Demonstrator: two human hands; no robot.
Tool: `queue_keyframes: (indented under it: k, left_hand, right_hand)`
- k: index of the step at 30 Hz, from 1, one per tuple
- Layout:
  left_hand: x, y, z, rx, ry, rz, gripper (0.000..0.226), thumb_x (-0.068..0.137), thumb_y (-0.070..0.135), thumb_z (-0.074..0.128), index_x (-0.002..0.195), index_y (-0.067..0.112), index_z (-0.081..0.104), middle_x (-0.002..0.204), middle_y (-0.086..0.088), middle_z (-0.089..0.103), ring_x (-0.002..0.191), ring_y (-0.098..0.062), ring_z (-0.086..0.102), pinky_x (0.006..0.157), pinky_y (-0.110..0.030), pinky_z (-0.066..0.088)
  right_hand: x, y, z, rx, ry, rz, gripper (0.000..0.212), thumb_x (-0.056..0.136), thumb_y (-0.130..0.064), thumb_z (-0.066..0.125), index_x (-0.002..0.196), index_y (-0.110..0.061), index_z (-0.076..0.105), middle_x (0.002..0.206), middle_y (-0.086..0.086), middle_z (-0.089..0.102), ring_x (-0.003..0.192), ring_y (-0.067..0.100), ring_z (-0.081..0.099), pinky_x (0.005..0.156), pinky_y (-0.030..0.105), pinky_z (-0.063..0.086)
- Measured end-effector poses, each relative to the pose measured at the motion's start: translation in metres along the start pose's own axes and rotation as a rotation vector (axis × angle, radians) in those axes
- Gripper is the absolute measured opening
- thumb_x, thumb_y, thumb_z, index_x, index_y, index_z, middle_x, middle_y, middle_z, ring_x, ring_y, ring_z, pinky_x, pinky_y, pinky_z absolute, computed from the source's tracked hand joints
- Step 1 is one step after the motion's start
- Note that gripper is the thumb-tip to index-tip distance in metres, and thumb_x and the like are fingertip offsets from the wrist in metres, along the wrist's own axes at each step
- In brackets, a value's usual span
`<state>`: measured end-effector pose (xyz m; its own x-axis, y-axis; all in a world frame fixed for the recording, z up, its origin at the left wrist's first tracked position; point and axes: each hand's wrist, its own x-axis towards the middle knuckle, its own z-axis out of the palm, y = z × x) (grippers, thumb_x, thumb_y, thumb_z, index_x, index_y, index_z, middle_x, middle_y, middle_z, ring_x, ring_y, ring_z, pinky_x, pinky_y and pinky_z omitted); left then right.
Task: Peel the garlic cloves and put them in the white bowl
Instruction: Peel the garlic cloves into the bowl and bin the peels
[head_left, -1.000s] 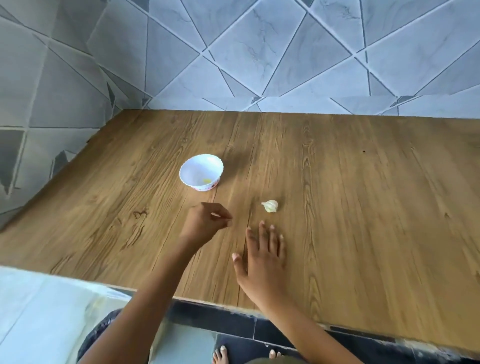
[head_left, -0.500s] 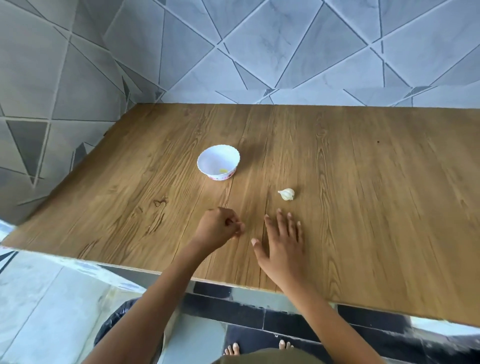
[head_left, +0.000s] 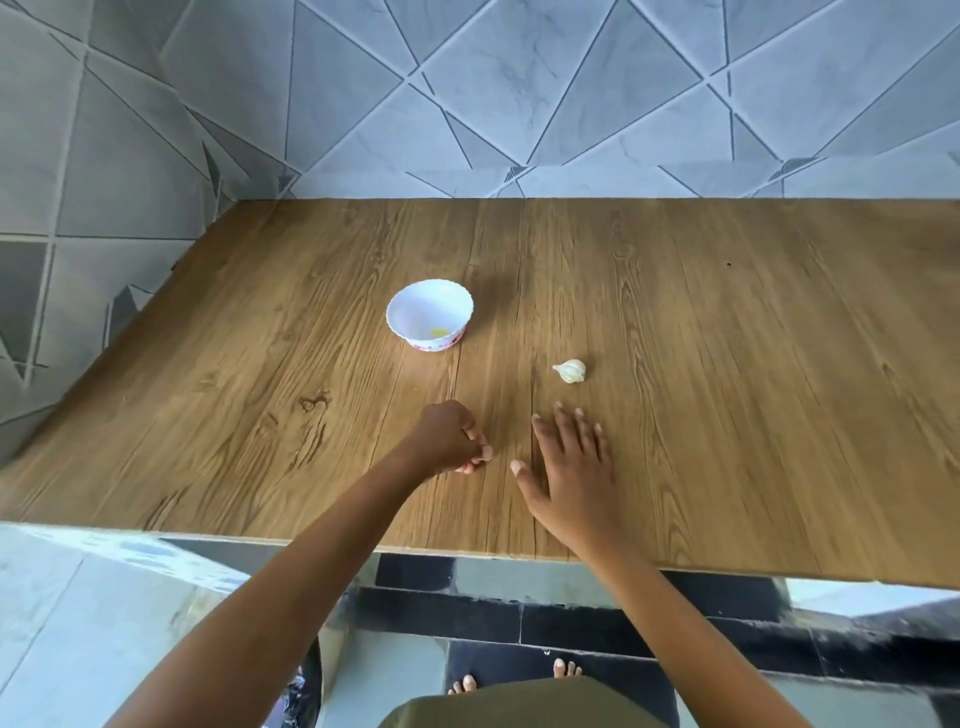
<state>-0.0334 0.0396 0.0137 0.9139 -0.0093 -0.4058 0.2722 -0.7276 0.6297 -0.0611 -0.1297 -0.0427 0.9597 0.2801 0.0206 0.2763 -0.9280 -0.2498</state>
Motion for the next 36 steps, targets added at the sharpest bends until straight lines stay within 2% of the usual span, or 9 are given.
queue_keyframes:
  k: [5, 8, 14, 22, 26, 29, 31, 33, 36]
  left_hand:
    - [0.002, 0.003, 0.002, 0.105, 0.061, 0.03, 0.011, 0.085, 0.012, 0.066, 0.087, 0.001, 0.066, 0.079, -0.011, 0.07, 0.068, -0.016, 0.064, 0.077, -0.031, 0.055]
    - [0.006, 0.01, -0.003, 0.106, -0.04, -0.024, 0.013, 0.086, 0.013, 0.066, 0.08, 0.001, 0.066, 0.068, -0.005, 0.065, 0.06, -0.012, 0.061, 0.07, -0.025, 0.054]
    - [0.007, 0.012, -0.02, -0.099, -0.182, -0.135, 0.009, 0.087, 0.007, 0.065, 0.078, 0.004, 0.065, 0.067, -0.005, 0.062, 0.05, -0.006, 0.059, 0.047, -0.013, 0.049]
    - [0.018, 0.014, -0.012, 0.103, -0.136, -0.102, 0.011, 0.083, 0.015, 0.07, 0.084, 0.004, 0.067, 0.067, -0.002, 0.066, 0.052, -0.005, 0.062, 0.055, -0.016, 0.053]
    - [0.012, 0.006, -0.01, -0.008, -0.13, -0.043, 0.008, 0.082, 0.01, 0.071, 0.081, 0.002, 0.067, 0.071, -0.006, 0.069, 0.059, -0.009, 0.067, 0.057, -0.017, 0.056]
    - [0.001, -0.005, -0.009, -0.312, -0.139, 0.045, 0.007, 0.081, 0.004, 0.07, 0.085, 0.0, 0.068, 0.078, -0.012, 0.07, 0.063, -0.011, 0.068, 0.059, -0.018, 0.055]
    - [-0.006, -0.007, -0.006, -0.453, -0.118, 0.093, 0.009, 0.08, 0.005, 0.07, 0.088, 0.0, 0.068, 0.076, -0.009, 0.07, 0.068, -0.012, 0.068, 0.063, -0.019, 0.056]
    - [-0.01, -0.006, -0.003, -0.524, -0.072, 0.134, 0.01, 0.08, 0.006, 0.071, 0.089, 0.002, 0.068, 0.074, -0.007, 0.07, 0.071, -0.013, 0.068, 0.065, -0.02, 0.056]
    - [-0.014, 0.0, 0.0, -0.51, 0.044, 0.2, 0.007, 0.08, 0.003, 0.071, 0.087, 0.004, 0.07, 0.078, -0.012, 0.071, 0.074, -0.021, 0.068, 0.07, -0.026, 0.058]
  right_hand:
    - [0.001, -0.001, 0.001, -0.001, -0.001, 0.003, 0.064, 0.097, -0.053, 0.022, 0.151, -0.023, 0.006, 0.159, 0.006, -0.005, 0.145, 0.024, -0.009, 0.116, 0.04, -0.01]
    - [-0.001, -0.002, 0.002, -0.013, 0.001, -0.002, 0.063, 0.097, -0.052, 0.022, 0.151, -0.022, 0.008, 0.159, 0.007, -0.003, 0.145, 0.025, -0.007, 0.117, 0.04, -0.008]
    - [-0.002, -0.003, 0.002, -0.014, 0.014, -0.019, 0.064, 0.097, -0.052, 0.023, 0.151, -0.021, 0.008, 0.159, 0.008, -0.002, 0.145, 0.026, -0.007, 0.117, 0.04, -0.009]
    - [0.0, -0.003, 0.005, 0.005, 0.032, -0.003, 0.064, 0.096, -0.052, 0.022, 0.151, -0.02, 0.01, 0.159, 0.008, -0.001, 0.146, 0.026, -0.006, 0.118, 0.042, -0.007]
    - [-0.003, -0.002, 0.004, 0.03, 0.047, -0.016, 0.063, 0.097, -0.051, 0.028, 0.15, -0.02, 0.016, 0.158, 0.007, 0.003, 0.146, 0.025, -0.003, 0.118, 0.041, -0.005]
    - [-0.005, -0.002, -0.005, 0.377, 0.172, -0.075, 0.045, 0.094, -0.033, 0.053, 0.134, -0.013, 0.049, 0.143, 0.006, 0.044, 0.136, 0.021, 0.035, 0.114, 0.039, 0.025]
    - [-0.005, -0.005, -0.014, 0.689, 0.172, -0.094, 0.031, 0.09, -0.02, 0.062, 0.12, -0.011, 0.061, 0.115, 0.001, 0.065, 0.107, 0.008, 0.059, 0.093, 0.028, 0.047]
    - [-0.002, -0.01, -0.024, 0.968, 0.042, 0.011, 0.022, 0.089, -0.018, 0.062, 0.11, -0.014, 0.065, 0.098, -0.004, 0.07, 0.085, 0.003, 0.065, 0.075, 0.019, 0.052]
    - [0.005, -0.012, -0.032, 1.352, -0.11, 0.298, 0.012, 0.085, -0.021, 0.067, 0.094, -0.015, 0.07, 0.083, -0.002, 0.073, 0.068, 0.005, 0.066, 0.057, 0.014, 0.049]
